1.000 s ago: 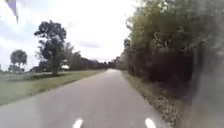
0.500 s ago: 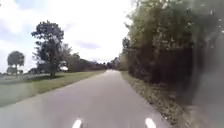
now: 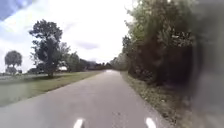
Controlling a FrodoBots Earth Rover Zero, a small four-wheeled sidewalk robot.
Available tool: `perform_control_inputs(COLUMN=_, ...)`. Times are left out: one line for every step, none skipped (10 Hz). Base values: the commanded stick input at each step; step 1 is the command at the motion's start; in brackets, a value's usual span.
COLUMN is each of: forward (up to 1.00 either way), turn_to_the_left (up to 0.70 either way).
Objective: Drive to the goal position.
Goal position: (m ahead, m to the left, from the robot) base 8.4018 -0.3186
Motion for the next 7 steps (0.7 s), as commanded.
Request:
perform_control_inputs(forward=0.84, turn_to_the_left=0.03)
perform_control_inputs(forward=0.84, turn_to_the_left=0.03)
perform_control_inputs(forward=0.84, turn_to_the_left=0.03)
perform_control_inputs(forward=0.84, turn_to_the_left=0.03)
perform_control_inputs(forward=0.84, turn_to_the_left=0.03)
perform_control_inputs(forward=0.84, turn_to_the_left=0.03)
perform_control_inputs(forward=0.84, turn_to_the_left=0.03)
